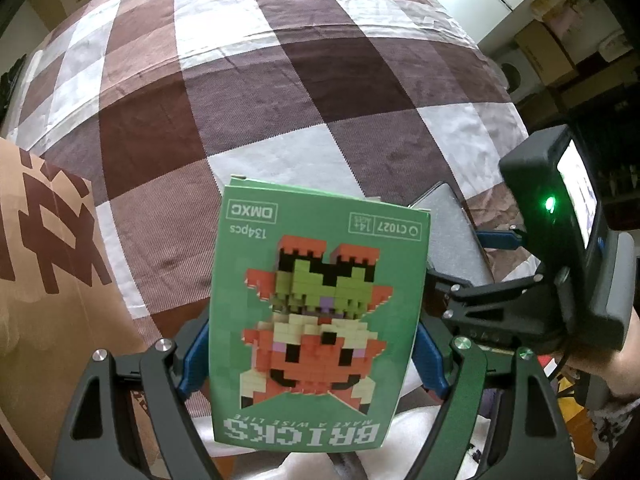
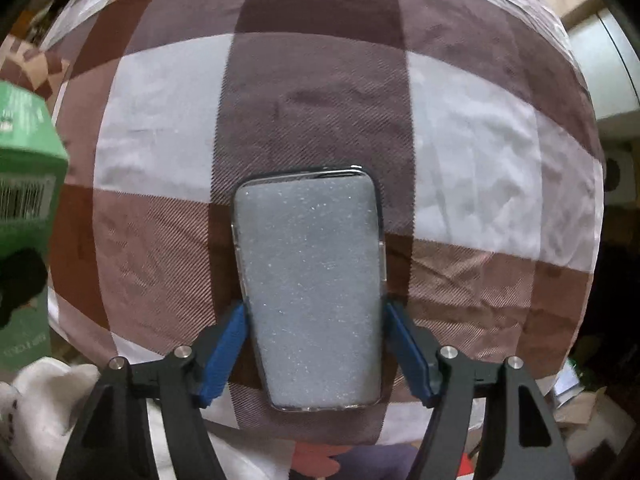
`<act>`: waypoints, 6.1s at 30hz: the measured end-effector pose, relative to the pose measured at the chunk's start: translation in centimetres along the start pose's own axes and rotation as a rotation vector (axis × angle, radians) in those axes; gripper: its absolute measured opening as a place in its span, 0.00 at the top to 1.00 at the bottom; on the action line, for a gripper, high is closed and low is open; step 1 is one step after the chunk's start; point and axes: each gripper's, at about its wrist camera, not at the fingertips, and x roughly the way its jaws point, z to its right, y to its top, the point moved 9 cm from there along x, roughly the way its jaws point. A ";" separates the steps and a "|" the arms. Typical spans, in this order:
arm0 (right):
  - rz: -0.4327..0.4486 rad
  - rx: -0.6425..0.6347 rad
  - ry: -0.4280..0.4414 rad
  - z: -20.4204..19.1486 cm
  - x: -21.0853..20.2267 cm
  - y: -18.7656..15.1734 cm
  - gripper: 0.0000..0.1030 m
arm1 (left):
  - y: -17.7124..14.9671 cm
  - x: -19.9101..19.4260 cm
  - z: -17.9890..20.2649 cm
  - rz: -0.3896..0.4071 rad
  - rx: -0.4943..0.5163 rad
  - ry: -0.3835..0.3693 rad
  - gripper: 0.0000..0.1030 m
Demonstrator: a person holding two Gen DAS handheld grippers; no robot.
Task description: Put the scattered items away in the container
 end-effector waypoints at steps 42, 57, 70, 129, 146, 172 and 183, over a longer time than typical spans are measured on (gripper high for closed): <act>0.275 -0.331 -0.023 -8.4 -15.7 1.7 0.30 | -3.3 -12.9 -3.7 0.153 -0.085 0.048 0.20; 0.340 -0.530 0.012 -16.8 -20.4 2.5 0.30 | -3.5 -18.1 -9.8 0.258 -0.242 0.048 0.20; 0.338 -0.721 0.029 -24.2 -21.3 1.4 0.30 | -6.8 -20.0 -16.6 0.296 -0.380 0.057 0.20; 0.304 -0.830 0.059 -33.7 -22.5 4.6 0.23 | -9.5 -16.9 -22.4 0.117 -0.417 0.027 0.10; 0.300 -0.728 -0.084 -25.6 -20.8 2.6 0.23 | -9.4 -17.7 -21.1 0.109 -0.363 0.066 0.10; 0.237 -0.790 -0.119 -24.0 -18.4 -0.6 0.23 | -11.9 -16.7 -20.9 0.033 -0.333 0.137 0.07; 0.247 -0.795 -0.124 -24.1 -18.8 0.0 0.23 | -10.8 -17.1 -20.9 0.053 -0.294 0.150 0.07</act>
